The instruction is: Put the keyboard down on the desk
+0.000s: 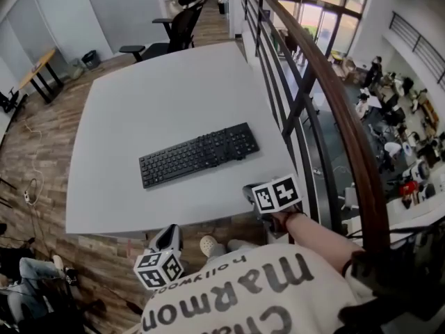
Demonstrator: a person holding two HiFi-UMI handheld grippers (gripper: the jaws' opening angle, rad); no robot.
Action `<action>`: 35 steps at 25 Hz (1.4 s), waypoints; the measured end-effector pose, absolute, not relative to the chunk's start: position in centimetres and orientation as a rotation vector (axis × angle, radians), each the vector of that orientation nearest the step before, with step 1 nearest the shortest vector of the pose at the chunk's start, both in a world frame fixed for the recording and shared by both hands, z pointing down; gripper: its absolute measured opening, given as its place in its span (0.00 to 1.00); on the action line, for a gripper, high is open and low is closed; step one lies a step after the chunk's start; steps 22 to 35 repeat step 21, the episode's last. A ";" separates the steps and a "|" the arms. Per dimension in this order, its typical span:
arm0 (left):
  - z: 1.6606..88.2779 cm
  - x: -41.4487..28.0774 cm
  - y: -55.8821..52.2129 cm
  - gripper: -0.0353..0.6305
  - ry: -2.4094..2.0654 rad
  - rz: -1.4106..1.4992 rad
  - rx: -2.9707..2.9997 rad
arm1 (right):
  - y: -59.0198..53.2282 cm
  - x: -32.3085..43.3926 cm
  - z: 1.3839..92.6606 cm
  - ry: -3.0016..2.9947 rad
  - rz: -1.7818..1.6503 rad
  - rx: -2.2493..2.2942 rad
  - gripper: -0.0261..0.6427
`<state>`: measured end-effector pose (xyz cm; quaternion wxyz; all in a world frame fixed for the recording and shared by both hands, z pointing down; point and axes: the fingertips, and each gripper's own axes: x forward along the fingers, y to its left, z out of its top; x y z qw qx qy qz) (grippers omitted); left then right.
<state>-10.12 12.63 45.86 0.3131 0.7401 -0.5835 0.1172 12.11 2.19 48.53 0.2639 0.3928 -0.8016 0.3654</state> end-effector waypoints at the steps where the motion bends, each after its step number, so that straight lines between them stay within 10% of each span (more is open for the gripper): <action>1: 45.7 -10.1 12.8 0.09 -1.540 0.302 1.951 | 2.4 12.3 48.5 -2.166 0.983 1.063 0.11; 35: 46.8 -9.5 15.9 0.09 -1.540 0.293 1.933 | 5.8 14.2 49.8 -2.135 1.013 1.105 0.11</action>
